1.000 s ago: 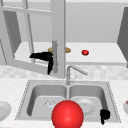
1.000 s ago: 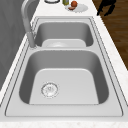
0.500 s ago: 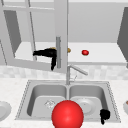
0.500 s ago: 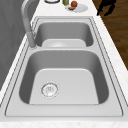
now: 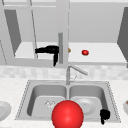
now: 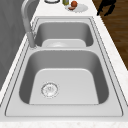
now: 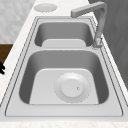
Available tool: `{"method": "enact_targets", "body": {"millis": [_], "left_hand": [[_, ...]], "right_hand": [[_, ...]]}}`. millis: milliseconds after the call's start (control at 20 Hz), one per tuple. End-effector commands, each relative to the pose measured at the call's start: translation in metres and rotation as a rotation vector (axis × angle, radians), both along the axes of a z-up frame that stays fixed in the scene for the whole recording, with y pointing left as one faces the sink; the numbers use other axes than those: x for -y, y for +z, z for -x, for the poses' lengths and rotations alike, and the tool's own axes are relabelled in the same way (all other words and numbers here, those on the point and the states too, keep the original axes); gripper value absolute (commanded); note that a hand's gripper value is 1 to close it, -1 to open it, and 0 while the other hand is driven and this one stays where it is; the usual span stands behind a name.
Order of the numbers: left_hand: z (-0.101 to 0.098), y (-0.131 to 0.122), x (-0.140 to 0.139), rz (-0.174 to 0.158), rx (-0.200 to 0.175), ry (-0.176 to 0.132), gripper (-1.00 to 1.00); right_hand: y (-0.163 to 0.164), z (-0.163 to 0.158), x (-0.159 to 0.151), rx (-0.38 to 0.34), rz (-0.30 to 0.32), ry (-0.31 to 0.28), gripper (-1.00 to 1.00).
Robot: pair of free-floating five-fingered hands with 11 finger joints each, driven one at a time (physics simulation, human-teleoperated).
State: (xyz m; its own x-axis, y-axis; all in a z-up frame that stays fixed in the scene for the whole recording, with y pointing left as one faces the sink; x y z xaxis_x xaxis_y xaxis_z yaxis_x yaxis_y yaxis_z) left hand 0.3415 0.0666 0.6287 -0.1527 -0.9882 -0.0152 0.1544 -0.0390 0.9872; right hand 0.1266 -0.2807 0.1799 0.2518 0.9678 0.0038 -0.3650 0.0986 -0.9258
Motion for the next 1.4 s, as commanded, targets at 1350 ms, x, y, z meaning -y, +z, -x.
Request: {"method": "enact_targets", "body": {"millis": [1350], "left_hand": [[0.022, -0.034, -0.018, 0.044, 0.042, 0.129, -1.00]], "right_hand": [[0.000, 0.000, 0.000, 0.000, 0.000, 0.000, 0.00]]}}
